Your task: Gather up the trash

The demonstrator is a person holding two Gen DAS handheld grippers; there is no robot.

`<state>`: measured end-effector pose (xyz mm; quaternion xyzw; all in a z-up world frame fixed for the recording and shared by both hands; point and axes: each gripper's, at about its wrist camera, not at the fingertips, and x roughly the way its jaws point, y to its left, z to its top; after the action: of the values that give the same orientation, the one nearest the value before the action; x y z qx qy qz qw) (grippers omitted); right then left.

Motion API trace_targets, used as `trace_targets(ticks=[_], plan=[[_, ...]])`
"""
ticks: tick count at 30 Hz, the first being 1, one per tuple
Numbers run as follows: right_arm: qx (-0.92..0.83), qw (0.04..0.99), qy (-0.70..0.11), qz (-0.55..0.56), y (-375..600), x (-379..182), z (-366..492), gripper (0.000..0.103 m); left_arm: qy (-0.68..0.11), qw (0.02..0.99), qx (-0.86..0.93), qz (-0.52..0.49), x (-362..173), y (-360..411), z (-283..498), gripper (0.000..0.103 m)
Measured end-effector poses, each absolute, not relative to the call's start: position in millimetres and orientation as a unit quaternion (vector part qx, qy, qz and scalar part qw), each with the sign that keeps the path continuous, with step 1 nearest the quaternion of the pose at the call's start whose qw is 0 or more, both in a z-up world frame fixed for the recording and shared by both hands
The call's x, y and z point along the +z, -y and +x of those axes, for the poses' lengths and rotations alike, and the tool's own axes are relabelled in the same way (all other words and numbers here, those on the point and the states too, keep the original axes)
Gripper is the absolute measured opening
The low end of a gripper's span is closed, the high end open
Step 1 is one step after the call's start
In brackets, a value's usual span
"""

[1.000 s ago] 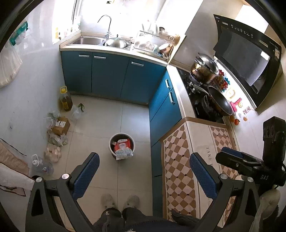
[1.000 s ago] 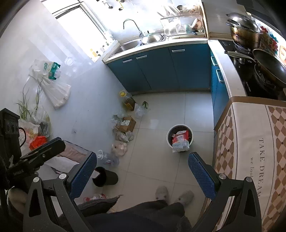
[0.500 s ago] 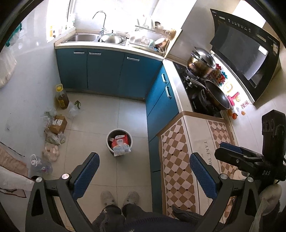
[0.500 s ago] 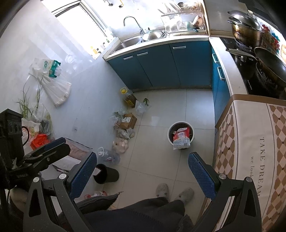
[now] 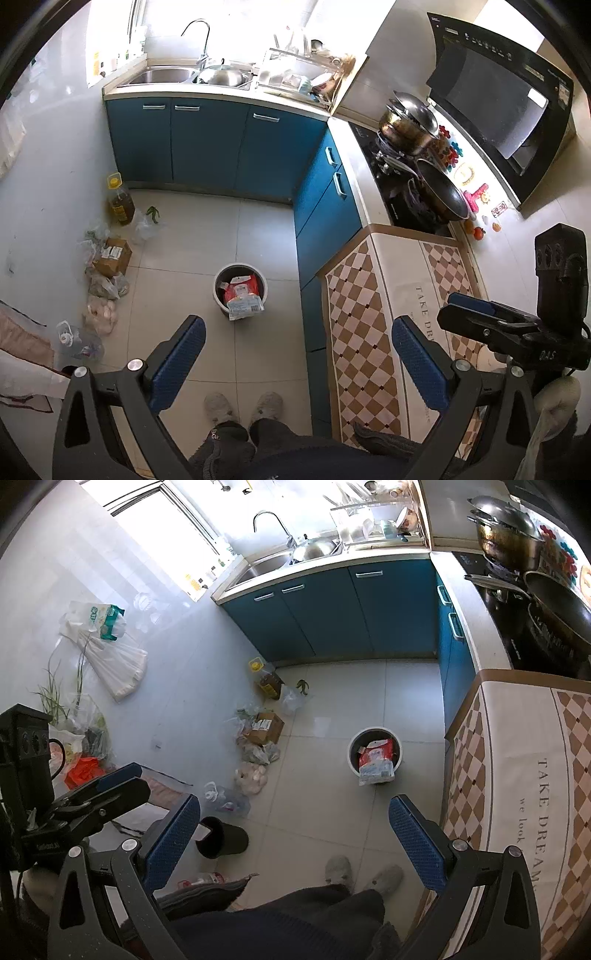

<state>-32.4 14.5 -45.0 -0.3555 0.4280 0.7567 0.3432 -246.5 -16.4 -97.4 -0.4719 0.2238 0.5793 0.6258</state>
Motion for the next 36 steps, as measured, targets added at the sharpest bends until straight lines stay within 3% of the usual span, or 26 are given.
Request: trace_targets(ticks=[36], plan=[[0.759, 0.336, -0.437, -0.347, -12.1, -41.5, -26.5, 0.103, -0.222, 0.626, 0.579, -0.472, -95.7, 17.9, -241.7, 0.103]])
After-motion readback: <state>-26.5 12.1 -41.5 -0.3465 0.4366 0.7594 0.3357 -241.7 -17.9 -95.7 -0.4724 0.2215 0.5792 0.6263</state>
